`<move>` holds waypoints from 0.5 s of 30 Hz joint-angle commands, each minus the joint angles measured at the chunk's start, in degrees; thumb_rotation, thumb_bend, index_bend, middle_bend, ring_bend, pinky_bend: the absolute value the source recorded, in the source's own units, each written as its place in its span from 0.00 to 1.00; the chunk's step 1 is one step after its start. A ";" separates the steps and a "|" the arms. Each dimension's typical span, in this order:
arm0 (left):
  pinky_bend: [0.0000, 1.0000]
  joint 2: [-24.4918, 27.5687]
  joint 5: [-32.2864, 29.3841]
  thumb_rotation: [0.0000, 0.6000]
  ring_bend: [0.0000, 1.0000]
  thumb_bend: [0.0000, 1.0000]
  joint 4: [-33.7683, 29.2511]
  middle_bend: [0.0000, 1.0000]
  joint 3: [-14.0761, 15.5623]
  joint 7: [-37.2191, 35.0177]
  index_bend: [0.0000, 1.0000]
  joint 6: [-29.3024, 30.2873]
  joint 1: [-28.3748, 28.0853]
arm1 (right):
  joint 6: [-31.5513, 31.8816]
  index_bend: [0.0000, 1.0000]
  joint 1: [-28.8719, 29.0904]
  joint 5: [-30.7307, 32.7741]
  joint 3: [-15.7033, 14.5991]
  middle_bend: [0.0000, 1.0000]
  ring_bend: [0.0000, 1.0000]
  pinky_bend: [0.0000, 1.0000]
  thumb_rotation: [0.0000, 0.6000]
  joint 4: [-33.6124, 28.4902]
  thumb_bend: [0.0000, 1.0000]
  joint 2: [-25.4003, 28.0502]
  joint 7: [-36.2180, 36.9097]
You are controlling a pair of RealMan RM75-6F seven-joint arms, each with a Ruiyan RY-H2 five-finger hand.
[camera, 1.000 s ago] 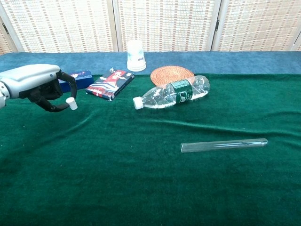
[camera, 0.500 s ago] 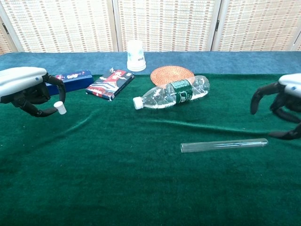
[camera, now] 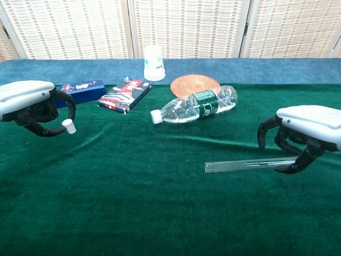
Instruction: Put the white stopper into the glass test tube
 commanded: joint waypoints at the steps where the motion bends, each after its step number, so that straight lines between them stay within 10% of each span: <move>1: 0.84 -0.18 0.06 1.00 0.93 0.51 0.20 0.99 0.07 -0.09 0.55 -0.01 0.10 | -0.35 0.44 0.83 1.23 0.08 0.86 1.00 1.00 1.00 0.89 0.28 -1.17 -0.54; 15: 0.84 -0.79 0.23 1.00 0.93 0.52 1.41 0.99 0.20 -0.94 0.55 -0.29 0.44 | -1.06 0.45 3.50 4.99 -0.51 0.86 1.00 1.00 1.00 2.64 0.27 -4.08 -3.78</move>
